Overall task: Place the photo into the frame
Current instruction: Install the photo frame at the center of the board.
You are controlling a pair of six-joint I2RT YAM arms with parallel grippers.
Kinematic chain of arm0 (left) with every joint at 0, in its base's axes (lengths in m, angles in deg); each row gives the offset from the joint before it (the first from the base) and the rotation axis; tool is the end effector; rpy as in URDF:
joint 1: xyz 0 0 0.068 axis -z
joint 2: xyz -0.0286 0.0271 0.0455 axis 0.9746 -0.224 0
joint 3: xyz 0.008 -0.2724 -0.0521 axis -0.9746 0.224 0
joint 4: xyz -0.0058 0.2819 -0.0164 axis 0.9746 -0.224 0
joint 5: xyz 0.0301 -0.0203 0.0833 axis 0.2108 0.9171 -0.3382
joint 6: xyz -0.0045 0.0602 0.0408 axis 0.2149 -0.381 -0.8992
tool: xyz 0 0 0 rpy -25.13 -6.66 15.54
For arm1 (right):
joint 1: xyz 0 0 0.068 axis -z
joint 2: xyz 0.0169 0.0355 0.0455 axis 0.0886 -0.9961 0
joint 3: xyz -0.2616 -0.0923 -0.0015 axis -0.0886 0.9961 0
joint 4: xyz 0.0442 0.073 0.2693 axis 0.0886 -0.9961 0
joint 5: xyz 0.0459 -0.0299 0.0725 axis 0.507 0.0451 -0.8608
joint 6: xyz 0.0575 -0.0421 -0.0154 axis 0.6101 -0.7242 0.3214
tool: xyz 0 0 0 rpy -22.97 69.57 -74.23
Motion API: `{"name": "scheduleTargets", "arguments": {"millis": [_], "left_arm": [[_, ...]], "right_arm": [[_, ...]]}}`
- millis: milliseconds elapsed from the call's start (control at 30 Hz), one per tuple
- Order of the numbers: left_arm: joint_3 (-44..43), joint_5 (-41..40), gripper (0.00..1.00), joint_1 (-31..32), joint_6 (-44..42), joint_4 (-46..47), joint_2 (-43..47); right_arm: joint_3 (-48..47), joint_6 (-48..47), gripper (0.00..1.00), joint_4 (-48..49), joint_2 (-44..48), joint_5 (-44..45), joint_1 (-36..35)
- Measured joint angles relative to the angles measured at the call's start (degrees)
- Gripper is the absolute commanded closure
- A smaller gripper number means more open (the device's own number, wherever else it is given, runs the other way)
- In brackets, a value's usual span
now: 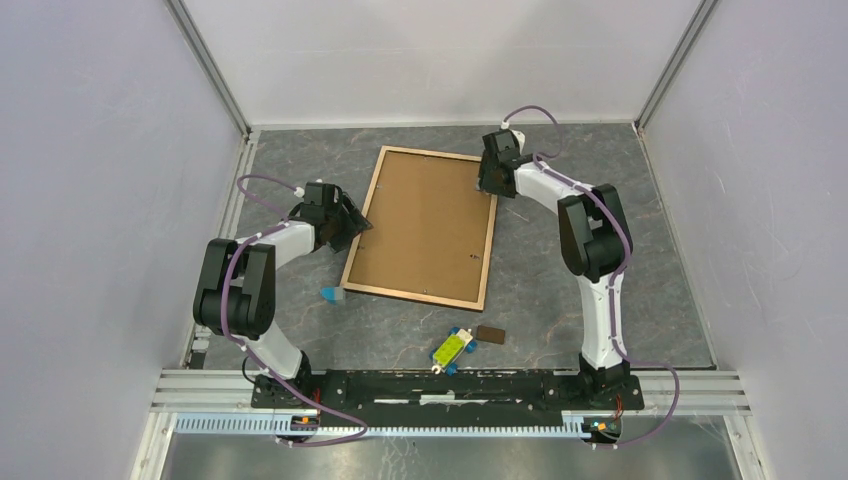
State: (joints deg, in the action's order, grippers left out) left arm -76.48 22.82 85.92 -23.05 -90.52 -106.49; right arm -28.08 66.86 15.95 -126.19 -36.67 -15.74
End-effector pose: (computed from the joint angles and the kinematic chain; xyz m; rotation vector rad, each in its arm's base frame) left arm 0.3540 -0.0612 0.1268 -0.6938 2.4156 -0.5084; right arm 0.4908 0.1708 0.1393 0.3833 2.4067 0.1216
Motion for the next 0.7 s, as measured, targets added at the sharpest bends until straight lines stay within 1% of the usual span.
{"name": "scheduleTargets", "arguments": {"millis": [100,200,367,500,600,700], "left_arm": [[0.00,0.00,0.28,0.00,0.04,0.00,0.00],[0.00,0.00,0.28,0.00,0.07,0.00,0.00],[0.00,0.02,0.28,0.00,0.09,0.00,0.00],[0.00,0.04,0.28,0.00,0.09,0.00,0.00],[0.00,0.04,0.28,0.00,0.09,0.00,0.00],[0.00,0.02,0.28,0.00,0.09,0.00,-0.02]], "right_arm": [[0.00,-4.11,0.19,-1.57,0.72,-0.66,-0.72],[3.41,-9.29,0.12,-2.08,4.33,-2.14,-1.25],[12.70,-17.14,0.11,-2.93,14.49,-7.13,-2.03],[21.29,-20.06,0.12,-2.58,21.86,-10.82,-2.86],[25.49,-20.98,0.13,-2.93,24.65,-13.38,-4.26],[27.80,-21.46,0.15,-2.86,25.07,-14.51,-6.25]]}}
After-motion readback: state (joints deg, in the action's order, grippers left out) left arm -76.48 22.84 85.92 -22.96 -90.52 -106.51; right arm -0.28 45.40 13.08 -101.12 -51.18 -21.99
